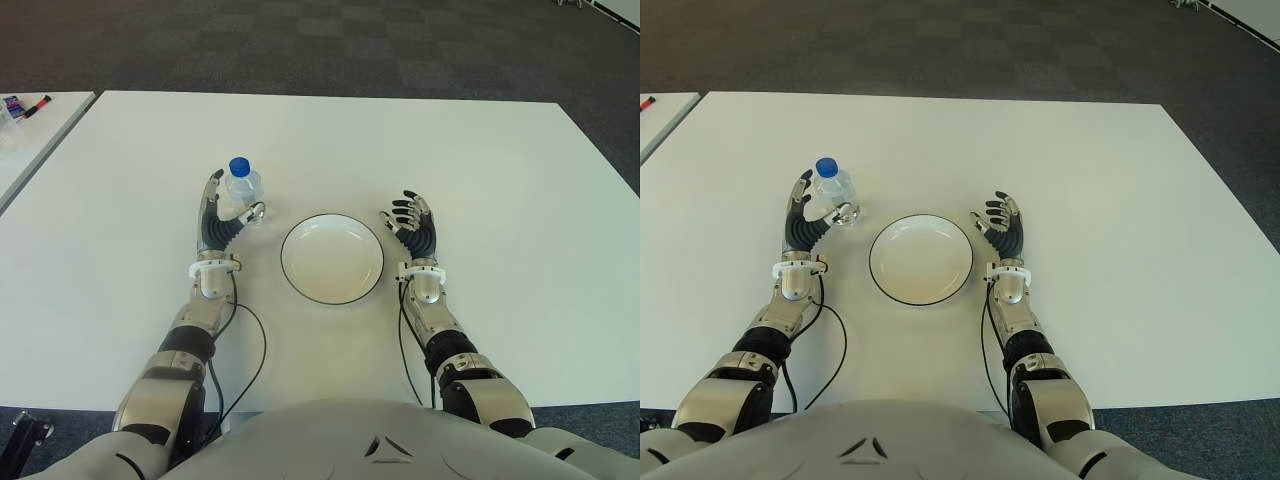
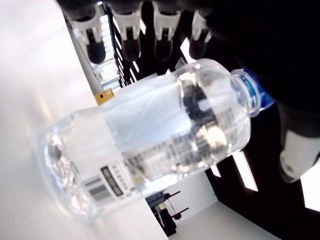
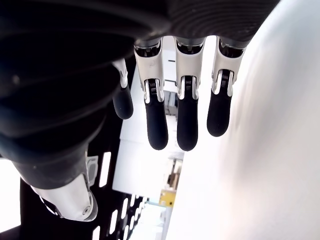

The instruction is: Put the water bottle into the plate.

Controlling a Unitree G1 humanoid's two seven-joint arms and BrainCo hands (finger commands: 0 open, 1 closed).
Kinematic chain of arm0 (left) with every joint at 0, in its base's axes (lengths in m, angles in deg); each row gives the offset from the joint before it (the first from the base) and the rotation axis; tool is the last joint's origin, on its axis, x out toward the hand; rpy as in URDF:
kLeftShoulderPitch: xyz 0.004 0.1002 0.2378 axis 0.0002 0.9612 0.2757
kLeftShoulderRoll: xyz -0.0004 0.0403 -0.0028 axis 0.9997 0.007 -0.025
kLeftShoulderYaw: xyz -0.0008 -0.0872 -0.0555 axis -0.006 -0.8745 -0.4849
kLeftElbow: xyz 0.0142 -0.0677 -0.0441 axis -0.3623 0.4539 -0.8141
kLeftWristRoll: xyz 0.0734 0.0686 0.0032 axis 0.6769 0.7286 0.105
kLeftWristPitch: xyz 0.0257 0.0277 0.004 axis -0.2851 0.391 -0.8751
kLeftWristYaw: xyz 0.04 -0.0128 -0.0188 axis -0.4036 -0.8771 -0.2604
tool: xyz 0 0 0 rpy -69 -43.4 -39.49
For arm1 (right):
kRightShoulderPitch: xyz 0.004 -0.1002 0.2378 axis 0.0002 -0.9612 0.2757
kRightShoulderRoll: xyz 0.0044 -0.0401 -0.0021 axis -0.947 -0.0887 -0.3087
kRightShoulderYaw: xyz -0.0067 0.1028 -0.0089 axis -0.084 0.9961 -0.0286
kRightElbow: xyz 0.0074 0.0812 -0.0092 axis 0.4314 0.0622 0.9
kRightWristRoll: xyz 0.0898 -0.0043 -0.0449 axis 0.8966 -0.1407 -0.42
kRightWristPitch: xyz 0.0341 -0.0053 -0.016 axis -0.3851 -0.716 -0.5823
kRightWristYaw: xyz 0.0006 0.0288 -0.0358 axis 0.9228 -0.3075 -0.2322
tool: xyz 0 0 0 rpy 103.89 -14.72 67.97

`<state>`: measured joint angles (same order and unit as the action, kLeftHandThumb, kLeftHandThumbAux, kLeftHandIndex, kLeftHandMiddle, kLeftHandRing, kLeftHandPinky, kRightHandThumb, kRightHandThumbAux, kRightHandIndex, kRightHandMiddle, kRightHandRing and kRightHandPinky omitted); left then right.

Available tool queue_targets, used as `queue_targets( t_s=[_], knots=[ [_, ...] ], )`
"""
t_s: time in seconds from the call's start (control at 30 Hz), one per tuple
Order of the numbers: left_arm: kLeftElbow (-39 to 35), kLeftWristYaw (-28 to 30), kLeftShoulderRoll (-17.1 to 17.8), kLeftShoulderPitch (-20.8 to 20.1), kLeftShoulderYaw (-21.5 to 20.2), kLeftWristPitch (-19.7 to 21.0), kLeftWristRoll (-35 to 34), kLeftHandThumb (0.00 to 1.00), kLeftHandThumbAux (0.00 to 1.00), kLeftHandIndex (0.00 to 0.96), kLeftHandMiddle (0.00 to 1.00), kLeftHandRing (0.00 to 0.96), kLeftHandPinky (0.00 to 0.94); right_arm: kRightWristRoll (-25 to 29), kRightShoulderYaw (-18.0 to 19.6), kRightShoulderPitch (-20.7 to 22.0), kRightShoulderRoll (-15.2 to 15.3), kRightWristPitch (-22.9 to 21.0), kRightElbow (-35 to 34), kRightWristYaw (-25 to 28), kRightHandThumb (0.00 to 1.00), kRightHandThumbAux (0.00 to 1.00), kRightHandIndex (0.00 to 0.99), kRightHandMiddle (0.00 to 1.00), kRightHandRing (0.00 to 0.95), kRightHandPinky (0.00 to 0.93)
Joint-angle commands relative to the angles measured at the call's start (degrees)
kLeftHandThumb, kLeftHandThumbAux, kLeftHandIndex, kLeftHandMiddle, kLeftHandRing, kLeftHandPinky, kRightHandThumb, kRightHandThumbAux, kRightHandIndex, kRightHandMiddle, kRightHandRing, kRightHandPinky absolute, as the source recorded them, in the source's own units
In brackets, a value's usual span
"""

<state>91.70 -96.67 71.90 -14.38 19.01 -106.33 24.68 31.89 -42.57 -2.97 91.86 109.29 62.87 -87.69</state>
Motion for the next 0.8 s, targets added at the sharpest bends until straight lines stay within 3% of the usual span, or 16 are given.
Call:
queue_targets(
  t_s=[0.03,0.43,0.8],
  knots=[
    [2.21,-1.03,0.47,-2.82,0.55,0.86,0.75,0.004,0.550,0.000,0.000,0.002,0.001,0.59,-0.06,-2.60,-0.39,-2.21,2.50,0.73,0.775,0.772,0.178,0.352,0.338,0.328],
    [6.60,-9.56,3.02,-7.94,5.62,3.09,9.31,0.000,0.567,0.000,0.006,0.013,0.014,0.28,-0.32,-2.97,-0.77,-1.53,2.24,0.71,0.785,0.765,0.180,0.351,0.337,0.334],
    [5.31,-9.36,3.73,-9.26,7.95,5.74,10.39,0.000,0.595,0.000,0.000,0.003,0.015,0.24,-0.47,-3.20,-1.34,-1.61,1.91,0.59,0.791,0.755,0.184,0.350,0.336,0.330]
  ],
)
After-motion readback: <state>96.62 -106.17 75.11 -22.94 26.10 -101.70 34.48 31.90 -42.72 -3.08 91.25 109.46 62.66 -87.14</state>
